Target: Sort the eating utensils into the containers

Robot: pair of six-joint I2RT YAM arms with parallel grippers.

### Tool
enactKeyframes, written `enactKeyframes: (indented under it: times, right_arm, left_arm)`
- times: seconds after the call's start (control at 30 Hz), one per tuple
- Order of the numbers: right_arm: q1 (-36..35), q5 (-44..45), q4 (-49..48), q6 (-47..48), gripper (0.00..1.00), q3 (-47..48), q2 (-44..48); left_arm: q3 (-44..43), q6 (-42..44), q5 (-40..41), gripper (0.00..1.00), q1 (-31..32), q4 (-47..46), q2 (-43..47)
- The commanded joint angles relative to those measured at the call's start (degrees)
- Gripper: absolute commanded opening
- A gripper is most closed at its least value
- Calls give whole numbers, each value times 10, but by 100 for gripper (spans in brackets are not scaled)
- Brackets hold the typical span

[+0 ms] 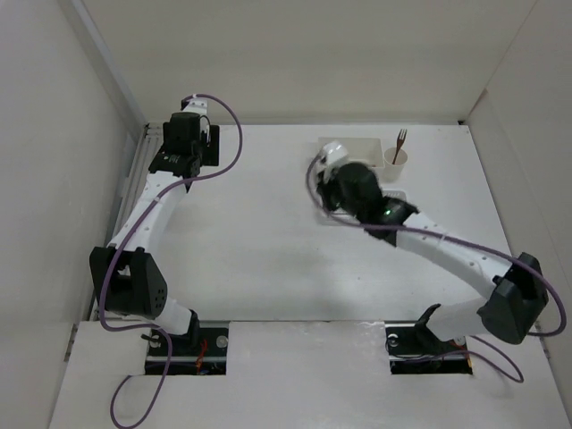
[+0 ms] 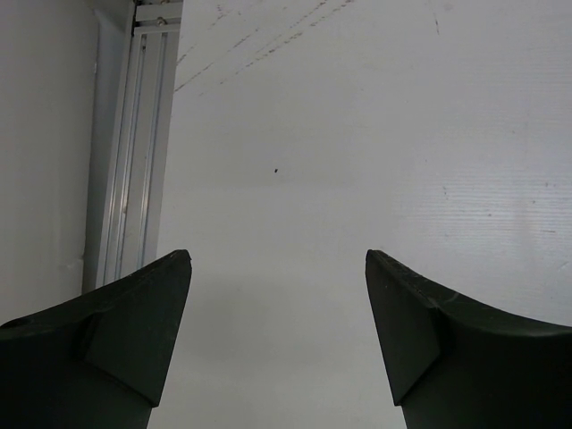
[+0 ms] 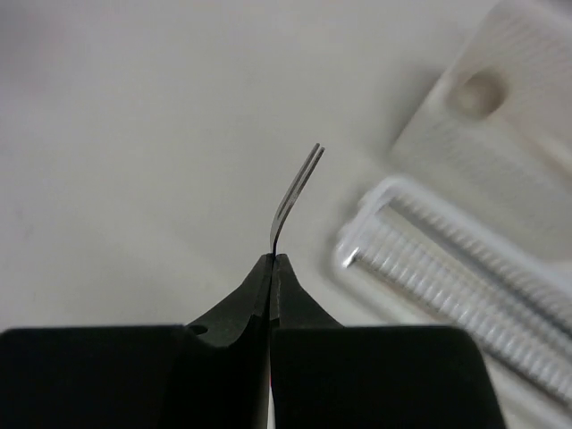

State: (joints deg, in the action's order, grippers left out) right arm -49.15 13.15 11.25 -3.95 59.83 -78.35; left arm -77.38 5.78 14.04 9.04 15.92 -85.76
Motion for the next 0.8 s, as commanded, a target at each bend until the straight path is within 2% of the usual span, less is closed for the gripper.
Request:
enactKeyframes:
  times: [0.0, 0.13, 0.2, 0.23, 0.3, 0.33, 0.43, 0.47, 0.5, 0.6, 0.77]
  right_arm:
    - [151, -64, -93, 66, 0, 74, 26]
    - [285, -117, -219, 84, 0, 114, -13]
    - [320, -128, -285, 92, 0, 114, -54]
    - [349, -133, -359, 98, 0, 114, -70]
    - [372, -140, -429, 91, 0, 108, -121]
    - [381, -132, -493, 82, 0, 108, -137]
    - [416, -140, -609, 64, 0, 65, -190]
    - [430, -132, -688, 51, 0, 31, -201]
    - [439, -131, -719, 38, 0, 20, -212]
    - [472, -160, -732, -29, 0, 11, -245]
    - [472, -178, -691, -29, 0, 16, -255]
  left_arm:
    - [4, 3, 9, 76, -10, -19, 14]
    - [4, 3, 14, 76, -23, -19, 9]
    - [4, 3, 14, 76, -38, -19, 9]
    - [4, 3, 14, 76, -43, -19, 2]
    - [4, 3, 14, 76, -61, -19, -3]
    - [4, 3, 14, 76, -68, -19, -8]
    - [-1, 3, 20, 76, -93, -19, -19]
    - [-1, 3, 26, 76, -93, -19, -19]
    - [-1, 10, 32, 76, -93, -19, -24]
    - [-1, 17, 52, 76, -93, -24, -35]
    - [-21, 23, 58, 76, -93, -24, -68]
